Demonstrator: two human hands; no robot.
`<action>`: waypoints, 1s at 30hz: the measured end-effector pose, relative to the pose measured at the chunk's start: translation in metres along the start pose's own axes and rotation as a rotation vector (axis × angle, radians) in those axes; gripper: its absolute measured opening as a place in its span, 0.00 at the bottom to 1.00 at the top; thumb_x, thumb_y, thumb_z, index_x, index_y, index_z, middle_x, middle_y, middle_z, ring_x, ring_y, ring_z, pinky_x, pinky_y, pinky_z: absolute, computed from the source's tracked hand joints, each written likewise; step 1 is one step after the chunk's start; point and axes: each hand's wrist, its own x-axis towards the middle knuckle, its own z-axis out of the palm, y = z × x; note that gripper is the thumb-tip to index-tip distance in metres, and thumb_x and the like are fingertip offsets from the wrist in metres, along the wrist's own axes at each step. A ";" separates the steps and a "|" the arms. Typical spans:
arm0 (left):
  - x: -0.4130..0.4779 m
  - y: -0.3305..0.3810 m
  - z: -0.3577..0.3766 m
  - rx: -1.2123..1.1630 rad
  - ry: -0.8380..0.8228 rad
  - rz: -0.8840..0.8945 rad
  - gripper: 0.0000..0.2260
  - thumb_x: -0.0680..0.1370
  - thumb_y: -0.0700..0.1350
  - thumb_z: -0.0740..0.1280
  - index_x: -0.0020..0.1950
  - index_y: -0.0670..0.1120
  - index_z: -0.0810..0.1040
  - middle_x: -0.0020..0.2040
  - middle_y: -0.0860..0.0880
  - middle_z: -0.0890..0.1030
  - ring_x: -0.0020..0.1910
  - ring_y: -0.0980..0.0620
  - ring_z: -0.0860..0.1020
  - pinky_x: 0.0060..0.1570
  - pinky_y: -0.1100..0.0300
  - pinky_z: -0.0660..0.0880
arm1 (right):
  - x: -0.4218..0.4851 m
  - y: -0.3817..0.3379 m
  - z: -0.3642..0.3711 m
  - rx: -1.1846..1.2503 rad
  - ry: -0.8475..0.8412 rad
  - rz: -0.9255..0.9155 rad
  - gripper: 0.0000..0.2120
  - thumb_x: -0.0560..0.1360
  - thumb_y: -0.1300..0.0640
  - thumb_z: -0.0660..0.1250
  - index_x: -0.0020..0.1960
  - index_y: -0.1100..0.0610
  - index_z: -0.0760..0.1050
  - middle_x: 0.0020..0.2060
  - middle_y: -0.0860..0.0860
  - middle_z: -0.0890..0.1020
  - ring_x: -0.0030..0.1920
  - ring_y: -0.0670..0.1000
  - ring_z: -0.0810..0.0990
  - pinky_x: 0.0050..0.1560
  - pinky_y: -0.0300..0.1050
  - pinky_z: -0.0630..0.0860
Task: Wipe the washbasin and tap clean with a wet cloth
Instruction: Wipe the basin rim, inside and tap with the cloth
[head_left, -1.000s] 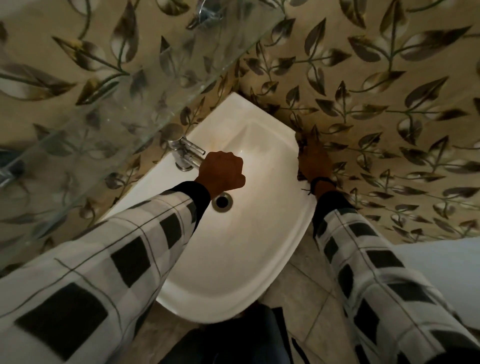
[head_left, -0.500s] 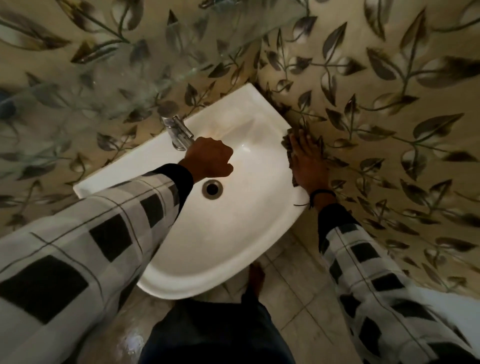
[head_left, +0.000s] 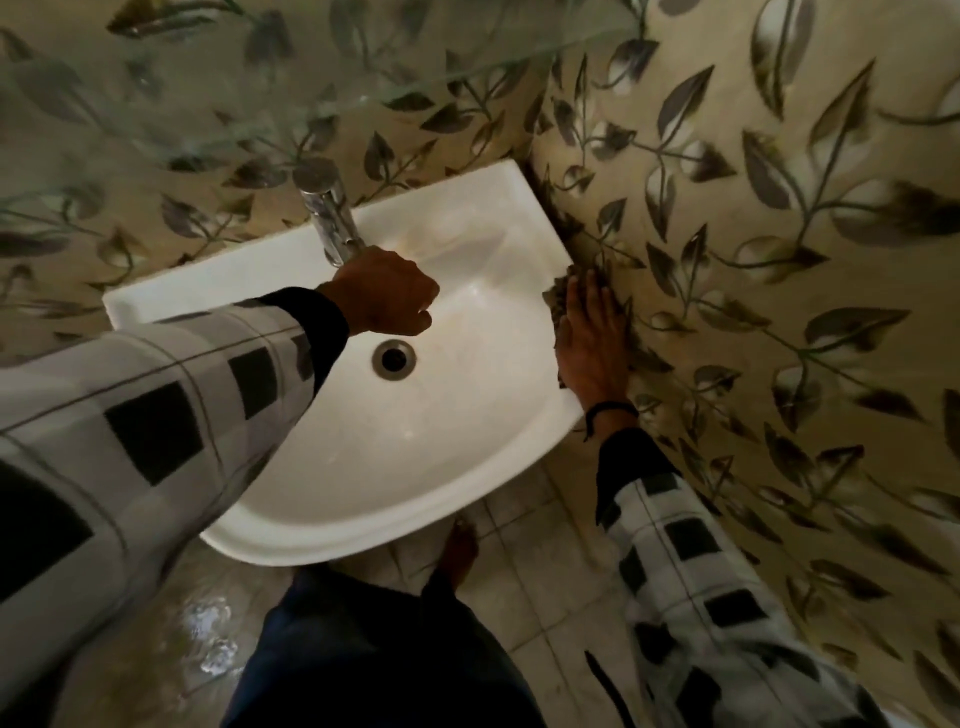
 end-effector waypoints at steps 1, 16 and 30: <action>-0.001 0.001 -0.001 0.007 0.006 -0.003 0.12 0.76 0.57 0.60 0.47 0.51 0.78 0.42 0.50 0.82 0.43 0.45 0.81 0.40 0.58 0.70 | -0.002 0.000 0.002 -0.012 0.009 -0.010 0.26 0.83 0.51 0.50 0.80 0.54 0.51 0.80 0.55 0.52 0.78 0.56 0.54 0.76 0.55 0.53; -0.006 0.003 -0.012 -0.064 0.004 -0.056 0.12 0.77 0.55 0.60 0.48 0.49 0.79 0.42 0.49 0.83 0.46 0.44 0.81 0.48 0.55 0.77 | 0.025 -0.009 0.000 -0.057 0.031 -0.095 0.27 0.80 0.55 0.55 0.79 0.57 0.57 0.78 0.56 0.59 0.77 0.59 0.58 0.74 0.61 0.58; -0.011 0.005 -0.021 -0.052 -0.017 -0.024 0.13 0.78 0.52 0.58 0.48 0.48 0.78 0.44 0.48 0.83 0.48 0.44 0.81 0.50 0.54 0.77 | 0.111 -0.047 -0.013 -0.103 -0.041 -0.239 0.29 0.80 0.58 0.54 0.80 0.58 0.51 0.79 0.55 0.52 0.79 0.59 0.52 0.74 0.61 0.57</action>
